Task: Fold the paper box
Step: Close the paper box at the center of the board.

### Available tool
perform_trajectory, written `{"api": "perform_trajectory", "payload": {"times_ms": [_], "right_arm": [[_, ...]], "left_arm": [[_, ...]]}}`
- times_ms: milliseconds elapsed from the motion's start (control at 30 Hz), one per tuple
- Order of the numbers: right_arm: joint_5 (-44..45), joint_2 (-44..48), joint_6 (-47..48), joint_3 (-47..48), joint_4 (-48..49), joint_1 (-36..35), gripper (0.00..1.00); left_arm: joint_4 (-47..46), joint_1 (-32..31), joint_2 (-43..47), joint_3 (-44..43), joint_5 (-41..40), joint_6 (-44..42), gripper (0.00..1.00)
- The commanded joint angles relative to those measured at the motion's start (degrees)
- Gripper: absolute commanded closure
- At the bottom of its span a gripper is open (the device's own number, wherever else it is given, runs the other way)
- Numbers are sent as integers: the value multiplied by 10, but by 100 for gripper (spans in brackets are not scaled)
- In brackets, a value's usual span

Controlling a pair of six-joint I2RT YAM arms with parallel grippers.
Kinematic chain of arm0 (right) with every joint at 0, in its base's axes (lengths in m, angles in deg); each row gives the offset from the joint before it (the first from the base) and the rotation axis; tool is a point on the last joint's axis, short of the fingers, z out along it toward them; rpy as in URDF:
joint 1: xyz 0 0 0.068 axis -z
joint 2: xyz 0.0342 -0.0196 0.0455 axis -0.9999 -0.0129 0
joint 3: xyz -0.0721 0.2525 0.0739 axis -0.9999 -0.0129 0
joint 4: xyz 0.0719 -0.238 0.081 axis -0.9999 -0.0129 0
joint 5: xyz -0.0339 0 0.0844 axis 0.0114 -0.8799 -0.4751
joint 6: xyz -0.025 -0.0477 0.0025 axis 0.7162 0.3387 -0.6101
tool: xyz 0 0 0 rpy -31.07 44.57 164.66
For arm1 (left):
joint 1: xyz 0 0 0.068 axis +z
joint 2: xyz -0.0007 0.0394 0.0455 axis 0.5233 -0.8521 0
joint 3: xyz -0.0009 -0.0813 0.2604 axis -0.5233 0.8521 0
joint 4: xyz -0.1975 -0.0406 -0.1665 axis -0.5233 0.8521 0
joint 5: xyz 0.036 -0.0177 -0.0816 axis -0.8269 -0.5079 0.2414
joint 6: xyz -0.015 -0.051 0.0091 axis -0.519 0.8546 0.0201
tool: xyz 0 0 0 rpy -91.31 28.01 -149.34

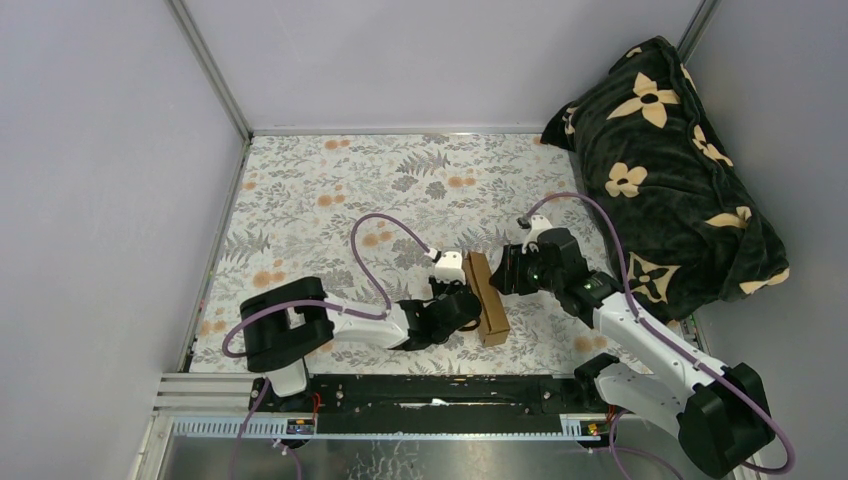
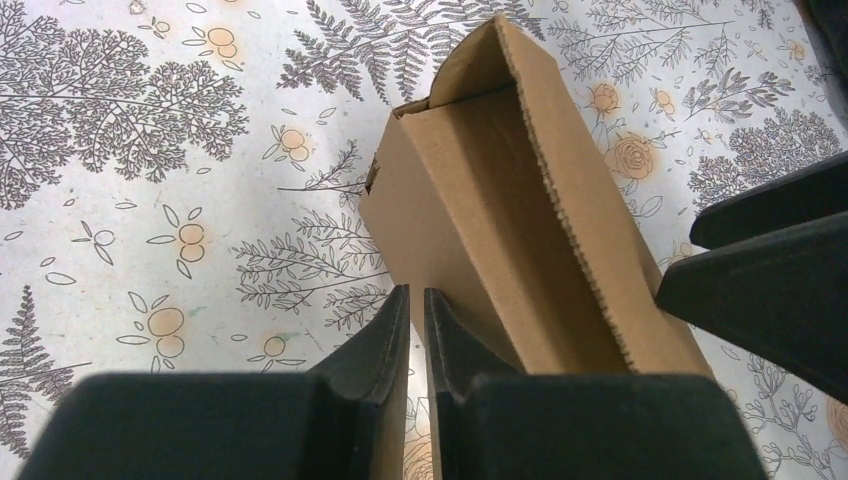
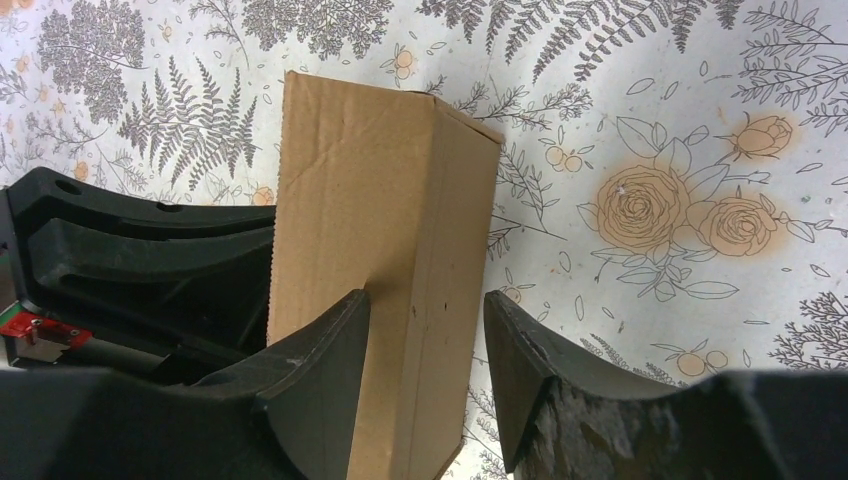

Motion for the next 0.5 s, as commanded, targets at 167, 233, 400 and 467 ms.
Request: {"api": "perform_trajectory", "payload": {"times_ms": [167,233,400,467], "right_arm": [[-7,-15,-13,-10,21,-20,45],[-7,-19,-15,-9,25,-22,44],[-5,-38,-17,-12,37,-31,44],[3,-45,-18,-14,37,-35,44]], "left_arm": [[-81,3,-19,-25,21,-13,85],[-85,3,-20,-23,23,-13,85],[-102,6,-23,-17,35,-21,85],[-110,8,-24,-15,39,-26,85]]}}
